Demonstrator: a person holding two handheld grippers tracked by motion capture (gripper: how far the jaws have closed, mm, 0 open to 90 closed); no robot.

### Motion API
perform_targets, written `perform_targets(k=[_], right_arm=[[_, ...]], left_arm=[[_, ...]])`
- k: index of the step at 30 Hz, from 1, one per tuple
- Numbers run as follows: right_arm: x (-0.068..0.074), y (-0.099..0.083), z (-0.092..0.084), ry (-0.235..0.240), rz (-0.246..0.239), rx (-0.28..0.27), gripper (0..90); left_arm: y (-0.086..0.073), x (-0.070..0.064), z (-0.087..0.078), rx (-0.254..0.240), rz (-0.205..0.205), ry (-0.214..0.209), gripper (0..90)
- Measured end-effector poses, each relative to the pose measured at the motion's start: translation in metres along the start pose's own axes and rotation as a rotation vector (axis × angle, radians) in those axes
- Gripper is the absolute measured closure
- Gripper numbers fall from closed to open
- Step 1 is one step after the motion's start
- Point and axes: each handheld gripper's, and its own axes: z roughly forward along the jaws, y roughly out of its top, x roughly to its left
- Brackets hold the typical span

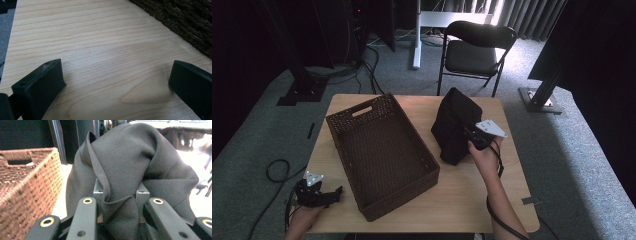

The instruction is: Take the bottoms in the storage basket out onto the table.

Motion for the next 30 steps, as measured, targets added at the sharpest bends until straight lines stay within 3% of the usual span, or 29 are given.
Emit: perform_targets(k=[4, 14, 17, 24, 30], right_arm=[[0.001, -0.013, 0.008, -0.011, -0.002, 0.015, 71.3], [-0.004, -0.042, 0.023, -0.022, 0.047, 0.079, 70.9], [-0.005, -0.059, 0.030, -0.023, 0.059, 0.126, 70.8], [-0.008, -0.082, 0.035, -0.028, 0.091, 0.154, 70.4], [-0.010, -0.083, 0.036, -0.027, 0.115, 0.180, 69.9]], left_arm=[[0.000, 0.000, 0.000, 0.000, 0.000, 0.000, 0.0], [0.000, 0.000, 0.000, 0.000, 0.000, 0.000, 0.0], [0.000, 0.000, 0.000, 0.000, 0.000, 0.000, 0.0], [0.000, 0.000, 0.000, 0.000, 0.000, 0.000, 0.0], [0.000, 0.000, 0.000, 0.000, 0.000, 0.000, 0.0]])
